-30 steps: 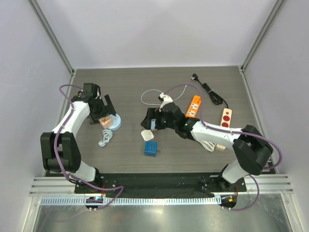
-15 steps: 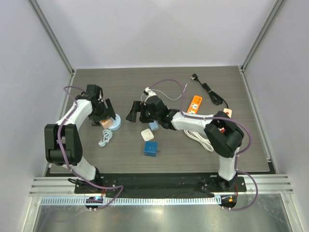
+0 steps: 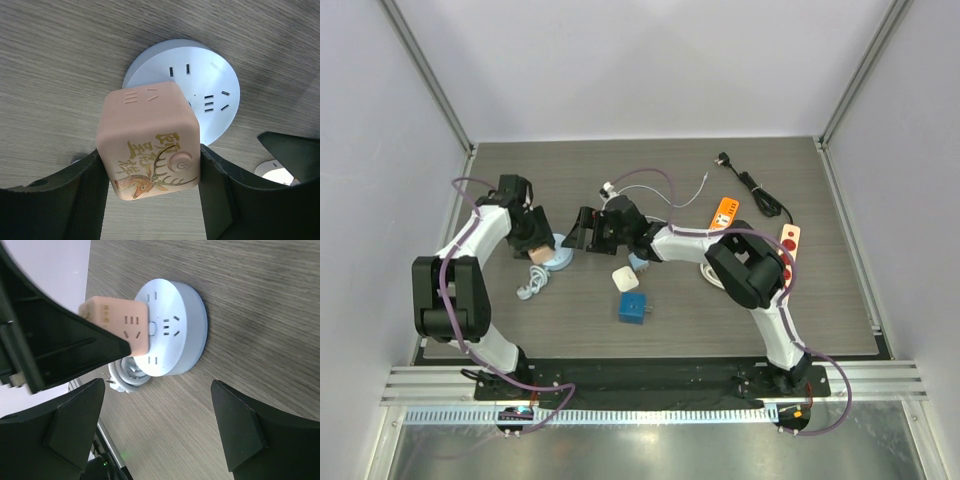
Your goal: Pull the plug off the socket
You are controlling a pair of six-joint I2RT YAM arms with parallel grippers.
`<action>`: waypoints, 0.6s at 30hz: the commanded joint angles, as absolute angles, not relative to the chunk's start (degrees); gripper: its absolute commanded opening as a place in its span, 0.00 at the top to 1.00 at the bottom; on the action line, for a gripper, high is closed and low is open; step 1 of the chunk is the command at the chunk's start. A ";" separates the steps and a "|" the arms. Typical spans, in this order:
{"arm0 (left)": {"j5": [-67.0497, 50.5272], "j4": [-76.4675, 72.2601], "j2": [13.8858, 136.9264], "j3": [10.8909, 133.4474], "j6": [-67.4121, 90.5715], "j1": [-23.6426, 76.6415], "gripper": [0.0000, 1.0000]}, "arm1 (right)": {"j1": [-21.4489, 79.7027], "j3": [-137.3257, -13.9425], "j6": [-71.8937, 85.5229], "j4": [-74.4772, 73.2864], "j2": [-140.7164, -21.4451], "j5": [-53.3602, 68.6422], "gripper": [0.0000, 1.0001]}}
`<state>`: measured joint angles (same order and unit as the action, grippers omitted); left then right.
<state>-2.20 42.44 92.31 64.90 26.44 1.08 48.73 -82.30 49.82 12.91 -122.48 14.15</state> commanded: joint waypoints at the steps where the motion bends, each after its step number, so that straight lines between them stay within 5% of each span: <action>1: -3.69 41.22 87.81 65.74 25.84 0.53 1.00 | 48.78 -83.85 53.52 18.19 -124.44 17.04 0.08; 18: -9.84 38.41 80.42 63.63 26.89 0.26 1.00 | 48.60 -84.90 63.10 29.97 -131.39 19.86 0.12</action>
<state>-7.18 41.36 82.67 63.37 26.61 0.62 48.73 -82.78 59.86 24.05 -130.06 18.48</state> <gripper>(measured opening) 0.634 0.888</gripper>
